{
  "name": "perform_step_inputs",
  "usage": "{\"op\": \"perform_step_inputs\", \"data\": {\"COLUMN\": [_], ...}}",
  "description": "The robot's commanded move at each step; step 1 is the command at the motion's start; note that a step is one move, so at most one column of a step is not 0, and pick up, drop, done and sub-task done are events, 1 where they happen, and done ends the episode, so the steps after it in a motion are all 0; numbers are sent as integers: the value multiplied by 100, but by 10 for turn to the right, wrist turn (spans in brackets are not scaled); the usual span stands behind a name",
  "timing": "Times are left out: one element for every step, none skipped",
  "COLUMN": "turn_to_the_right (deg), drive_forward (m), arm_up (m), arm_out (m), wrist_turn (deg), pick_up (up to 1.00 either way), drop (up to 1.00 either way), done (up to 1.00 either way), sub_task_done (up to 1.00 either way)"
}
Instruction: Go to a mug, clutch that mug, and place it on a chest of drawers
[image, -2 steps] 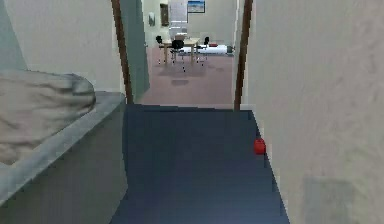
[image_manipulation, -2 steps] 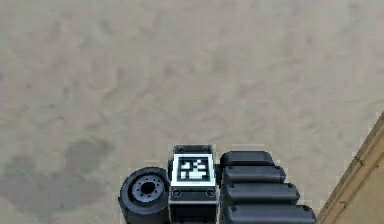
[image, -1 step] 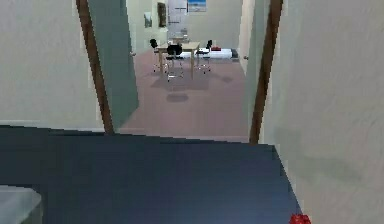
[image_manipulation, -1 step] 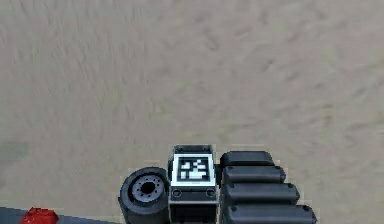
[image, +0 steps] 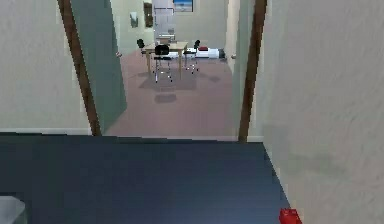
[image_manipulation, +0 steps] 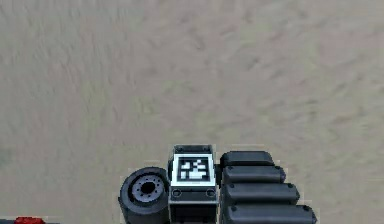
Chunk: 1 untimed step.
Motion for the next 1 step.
{"op": "perform_step_inputs", "data": {"turn_to_the_right": [0], "drive_forward": [70], "arm_up": [0], "arm_out": [0], "wrist_turn": [0], "pick_up": [0], "drop": [0], "done": [0], "sub_task_done": [0]}}
